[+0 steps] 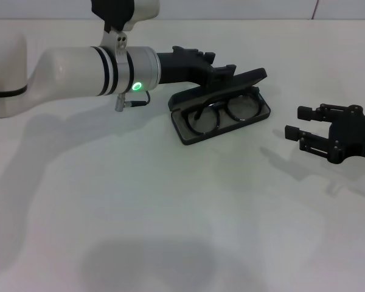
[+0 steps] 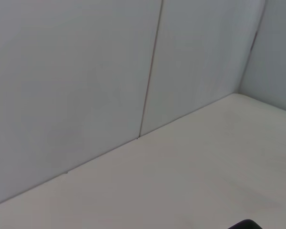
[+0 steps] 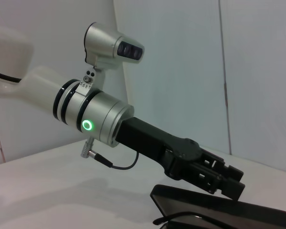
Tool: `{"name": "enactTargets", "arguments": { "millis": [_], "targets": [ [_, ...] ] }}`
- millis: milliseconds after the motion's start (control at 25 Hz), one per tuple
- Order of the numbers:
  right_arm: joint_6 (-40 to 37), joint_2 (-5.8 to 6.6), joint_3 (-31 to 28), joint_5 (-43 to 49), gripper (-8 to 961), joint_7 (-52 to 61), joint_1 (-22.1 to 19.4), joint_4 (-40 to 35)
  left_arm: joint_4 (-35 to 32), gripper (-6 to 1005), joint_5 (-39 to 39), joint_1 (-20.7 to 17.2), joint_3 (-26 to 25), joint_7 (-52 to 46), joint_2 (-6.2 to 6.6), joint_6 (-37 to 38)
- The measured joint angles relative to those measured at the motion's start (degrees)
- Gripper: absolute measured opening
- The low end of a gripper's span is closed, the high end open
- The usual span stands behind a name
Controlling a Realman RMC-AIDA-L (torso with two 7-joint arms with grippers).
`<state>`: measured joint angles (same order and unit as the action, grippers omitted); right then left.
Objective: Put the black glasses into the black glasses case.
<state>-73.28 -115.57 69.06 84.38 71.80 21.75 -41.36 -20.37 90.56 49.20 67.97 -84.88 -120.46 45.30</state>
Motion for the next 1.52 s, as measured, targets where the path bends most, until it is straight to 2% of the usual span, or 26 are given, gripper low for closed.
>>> {"name": "enactTargets", "arguments": {
  "millis": [200,320,600,720,1240,1520],
  "targets": [
    [-0.10,0.00,-0.01,0.00,494,-0.29,-0.02,0.20,0.49,575,-0.24,-0.44,0.22,0.33,-0.04,-0.02],
    [-0.09,0.00,-0.02,-0.01,496,-0.68,-0.04,0.73,0.38,575,-0.69,-1.13,2.30,0.60,-0.04,0.37],
    [0.61,-0.06,-0.01,-0.01,500,-0.95,0.36,1.60,0.34,575,-7.69,-2.68,12.70,5.77,-0.18,-0.11],
    [0.72,-0.10,0.02,-0.01,502,-0.96,0.68,2.04,0.12,581,-10.79,-3.24,15.20,7.31,-0.20,-0.21],
    [0.71,-0.16,0.02,-0.01,510,-0.96,1.27,2.19,0.47,605,-12.38,-3.34,15.76,10.20,-0.21,-0.51],
    [0.69,-0.18,0.01,-0.01,514,-0.96,1.80,2.22,0.47,618,-12.82,-3.30,19.27,10.26,-0.26,-3.30]
  ]
}}
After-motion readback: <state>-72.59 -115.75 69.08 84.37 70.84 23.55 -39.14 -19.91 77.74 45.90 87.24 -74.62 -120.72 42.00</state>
